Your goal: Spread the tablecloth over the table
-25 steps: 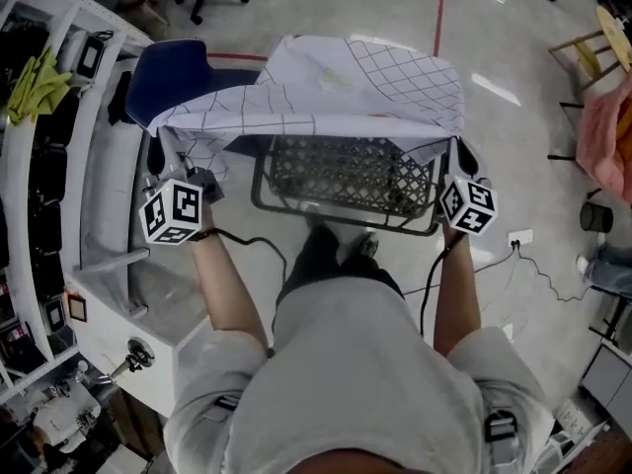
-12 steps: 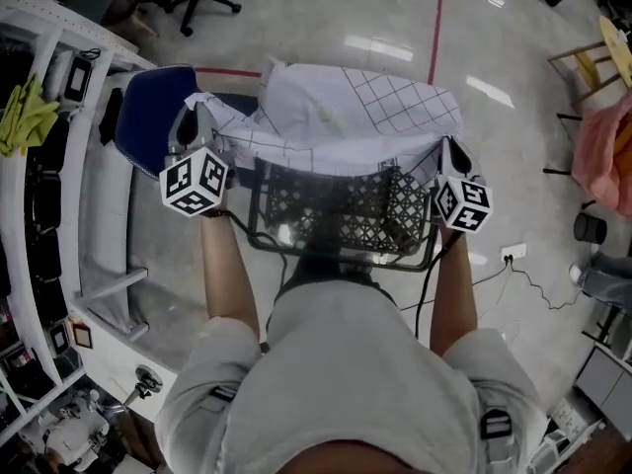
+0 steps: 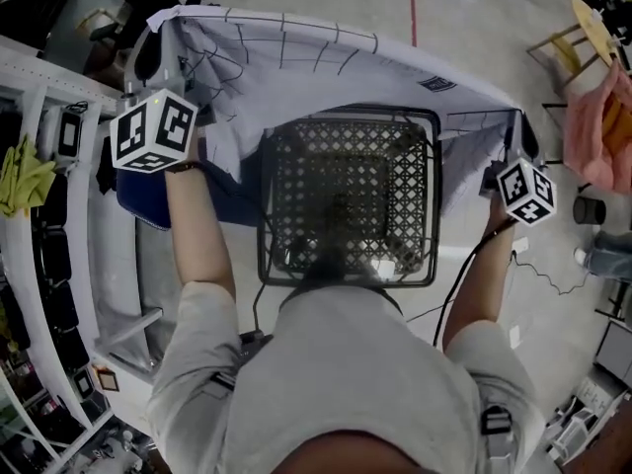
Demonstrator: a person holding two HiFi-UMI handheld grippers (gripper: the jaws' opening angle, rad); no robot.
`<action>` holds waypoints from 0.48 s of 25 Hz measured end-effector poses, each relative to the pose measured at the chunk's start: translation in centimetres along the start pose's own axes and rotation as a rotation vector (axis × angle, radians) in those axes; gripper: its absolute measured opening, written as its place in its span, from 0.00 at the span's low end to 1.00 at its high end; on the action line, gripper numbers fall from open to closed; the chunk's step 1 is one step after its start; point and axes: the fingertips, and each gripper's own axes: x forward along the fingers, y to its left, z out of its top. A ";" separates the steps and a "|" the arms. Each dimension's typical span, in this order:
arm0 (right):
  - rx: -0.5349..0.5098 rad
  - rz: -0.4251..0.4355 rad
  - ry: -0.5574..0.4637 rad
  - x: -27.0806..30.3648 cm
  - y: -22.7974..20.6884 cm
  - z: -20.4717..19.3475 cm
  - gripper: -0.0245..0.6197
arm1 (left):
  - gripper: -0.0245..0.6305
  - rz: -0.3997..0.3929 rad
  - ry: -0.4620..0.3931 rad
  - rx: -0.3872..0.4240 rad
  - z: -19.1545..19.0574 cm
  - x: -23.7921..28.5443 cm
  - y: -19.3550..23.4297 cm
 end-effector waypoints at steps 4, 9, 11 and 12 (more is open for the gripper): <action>-0.064 -0.035 -0.065 -2.2 -1.2 3.4 0.05 | 0.08 -0.017 0.012 0.006 -0.1 -0.5 -1.0; -0.078 0.012 -0.085 -5.2 -0.2 3.6 0.05 | 0.08 0.030 0.068 -0.006 -2.0 -4.9 0.1; -0.065 0.054 -0.049 -5.8 0.1 2.0 0.05 | 0.08 0.062 0.115 -0.011 -4.0 -7.4 0.4; -0.057 0.079 -0.025 -6.2 0.3 1.1 0.05 | 0.08 0.081 0.141 -0.014 -5.2 -8.9 0.7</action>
